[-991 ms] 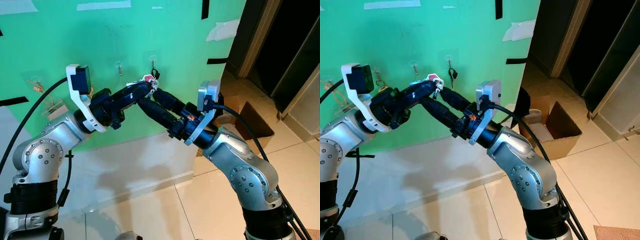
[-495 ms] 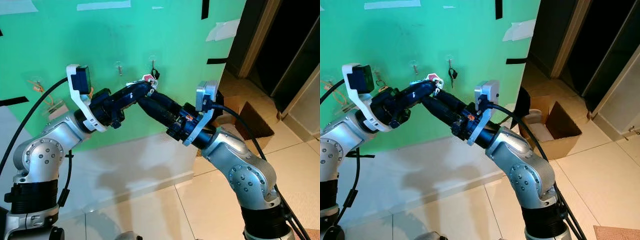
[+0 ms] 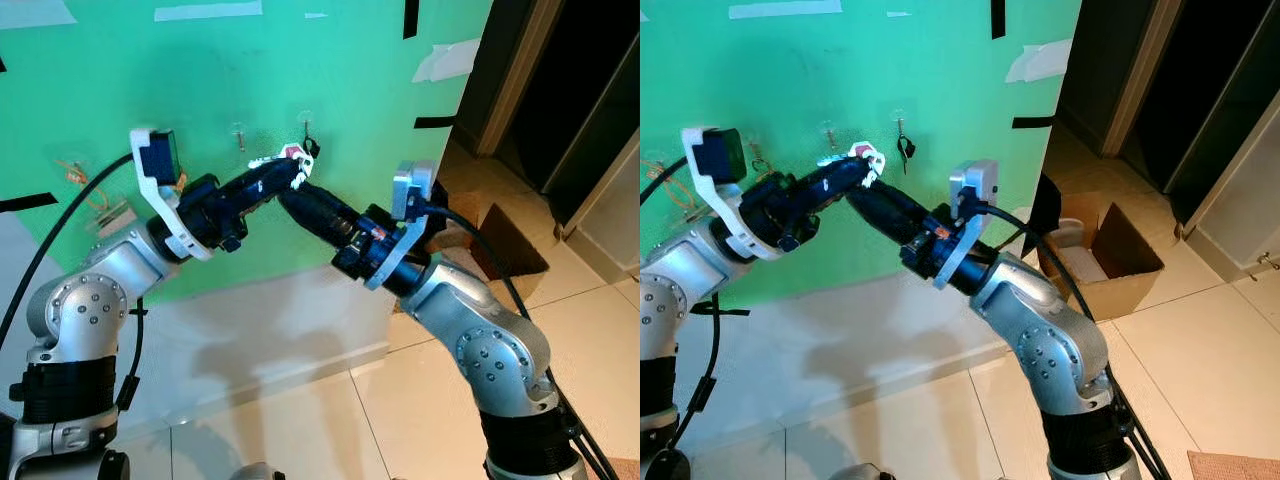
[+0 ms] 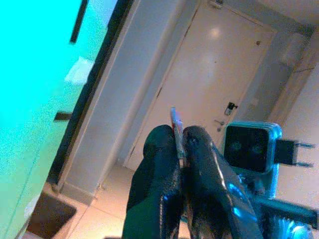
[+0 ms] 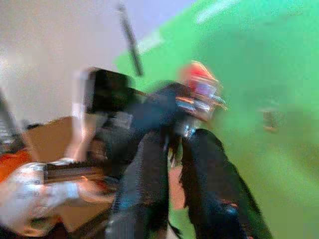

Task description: Hang keys on a hook

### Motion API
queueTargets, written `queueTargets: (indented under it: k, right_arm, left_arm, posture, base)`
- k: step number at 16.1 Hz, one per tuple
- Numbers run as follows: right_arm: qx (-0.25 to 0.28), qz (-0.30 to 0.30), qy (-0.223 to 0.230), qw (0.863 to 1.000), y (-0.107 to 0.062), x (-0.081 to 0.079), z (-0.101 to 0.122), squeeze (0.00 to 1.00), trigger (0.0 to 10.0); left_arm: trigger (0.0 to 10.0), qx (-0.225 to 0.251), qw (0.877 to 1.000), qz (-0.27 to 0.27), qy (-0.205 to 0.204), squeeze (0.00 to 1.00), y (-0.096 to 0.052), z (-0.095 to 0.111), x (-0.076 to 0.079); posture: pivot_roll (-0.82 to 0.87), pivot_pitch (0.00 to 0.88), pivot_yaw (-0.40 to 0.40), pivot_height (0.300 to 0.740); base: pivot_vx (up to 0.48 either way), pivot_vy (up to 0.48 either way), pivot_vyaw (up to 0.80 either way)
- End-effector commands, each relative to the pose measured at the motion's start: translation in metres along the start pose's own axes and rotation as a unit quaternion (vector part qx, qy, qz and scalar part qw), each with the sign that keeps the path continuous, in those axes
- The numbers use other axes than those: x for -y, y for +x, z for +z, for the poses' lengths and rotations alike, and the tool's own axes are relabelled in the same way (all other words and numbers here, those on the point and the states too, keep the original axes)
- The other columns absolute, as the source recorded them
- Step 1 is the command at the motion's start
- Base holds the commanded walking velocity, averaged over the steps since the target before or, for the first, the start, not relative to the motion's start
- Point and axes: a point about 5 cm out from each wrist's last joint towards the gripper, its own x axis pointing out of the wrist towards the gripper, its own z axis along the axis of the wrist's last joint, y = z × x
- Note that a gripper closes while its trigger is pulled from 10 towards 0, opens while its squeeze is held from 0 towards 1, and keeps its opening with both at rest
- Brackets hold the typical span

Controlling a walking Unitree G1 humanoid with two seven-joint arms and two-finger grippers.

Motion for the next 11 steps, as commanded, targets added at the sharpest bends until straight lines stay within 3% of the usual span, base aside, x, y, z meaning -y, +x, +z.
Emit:
queueTargets:
  k: [1, 11]
  right_arm:
    - [0.010, -0.030, -0.011, 0.999, -0.004, 0.009, 0.008, 0.00, 0.0]
    - [0.025, -0.029, -0.018, 0.999, -0.013, 0.012, 0.019, 0.00, 0.0]
  left_arm:
    - [10.0, 0.004, 1.000, -0.006, 0.016, 0.00, 0.002, 0.005, 0.002]
    - [10.0, 0.008, 0.999, 0.011, 0.030, 0.00, 0.003, 0.004, -0.004]
  posture:
    - [-0.05, 0.000, 0.014, 0.740]
    - [-0.05, 0.000, 0.017, 0.740]
  base:
    - [0.000, 0.000, 0.00]
    - [0.000, 0.000, 0.00]
